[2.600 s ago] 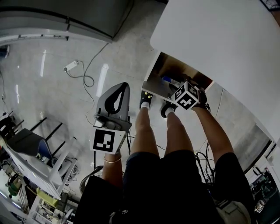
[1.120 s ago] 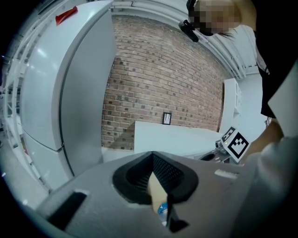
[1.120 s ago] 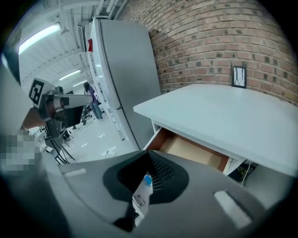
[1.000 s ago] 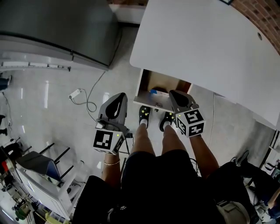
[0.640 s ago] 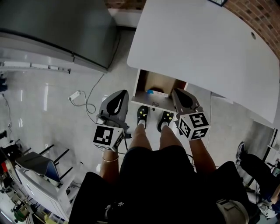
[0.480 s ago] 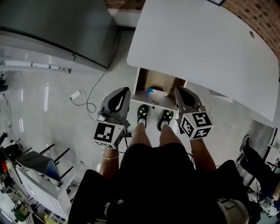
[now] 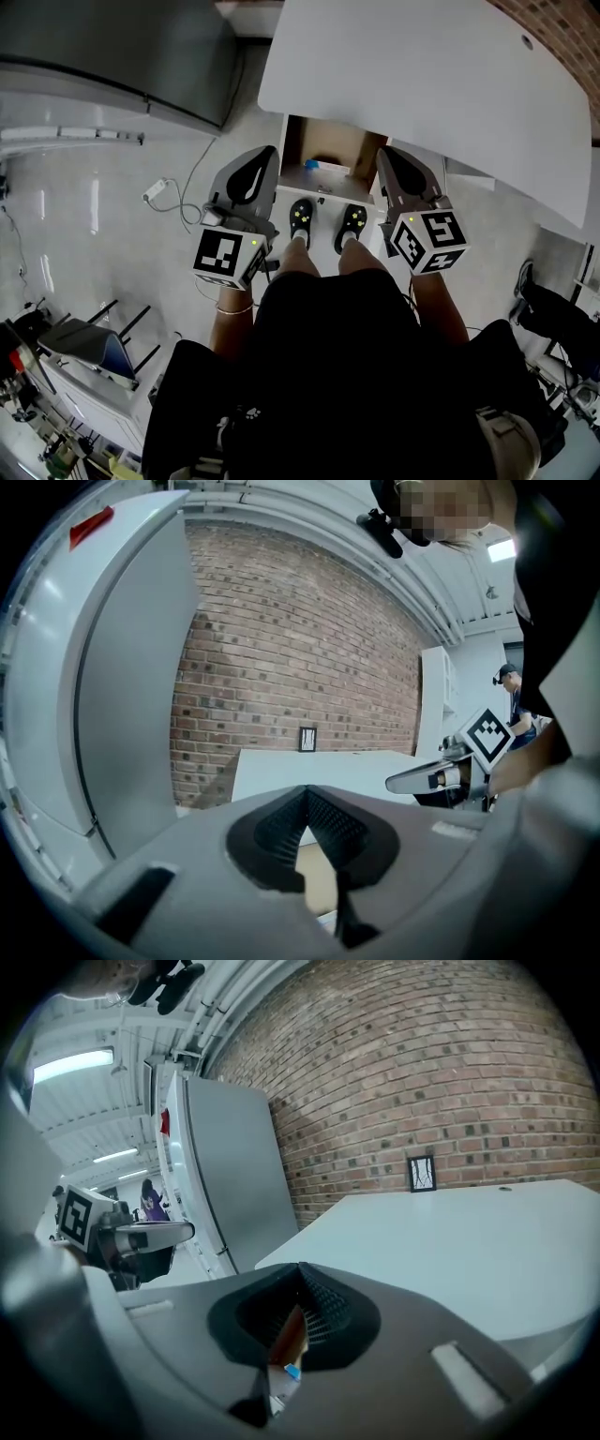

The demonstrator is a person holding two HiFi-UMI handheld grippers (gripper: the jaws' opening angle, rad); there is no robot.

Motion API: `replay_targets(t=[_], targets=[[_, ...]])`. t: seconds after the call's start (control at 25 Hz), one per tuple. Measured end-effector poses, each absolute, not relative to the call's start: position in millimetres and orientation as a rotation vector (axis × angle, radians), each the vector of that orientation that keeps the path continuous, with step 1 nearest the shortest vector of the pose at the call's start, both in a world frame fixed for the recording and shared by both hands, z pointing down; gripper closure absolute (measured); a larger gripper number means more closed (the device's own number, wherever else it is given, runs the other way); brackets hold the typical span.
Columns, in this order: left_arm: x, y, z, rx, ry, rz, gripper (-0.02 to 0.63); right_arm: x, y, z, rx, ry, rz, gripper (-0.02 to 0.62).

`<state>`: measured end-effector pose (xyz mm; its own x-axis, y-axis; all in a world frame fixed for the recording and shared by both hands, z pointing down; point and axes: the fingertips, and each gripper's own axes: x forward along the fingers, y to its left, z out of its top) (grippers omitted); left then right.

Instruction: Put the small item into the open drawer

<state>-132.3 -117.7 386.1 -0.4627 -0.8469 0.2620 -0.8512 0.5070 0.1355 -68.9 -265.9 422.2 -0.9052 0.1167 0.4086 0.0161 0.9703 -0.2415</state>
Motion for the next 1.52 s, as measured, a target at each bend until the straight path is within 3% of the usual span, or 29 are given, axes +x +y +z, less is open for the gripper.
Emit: replay_targets(t=[1.52], targets=[[-118, -155, 317, 1.571, -2.514, -0.005, 0.615, -48, -278, 352, -0.097, -2.788, 0.343, 0.584]])
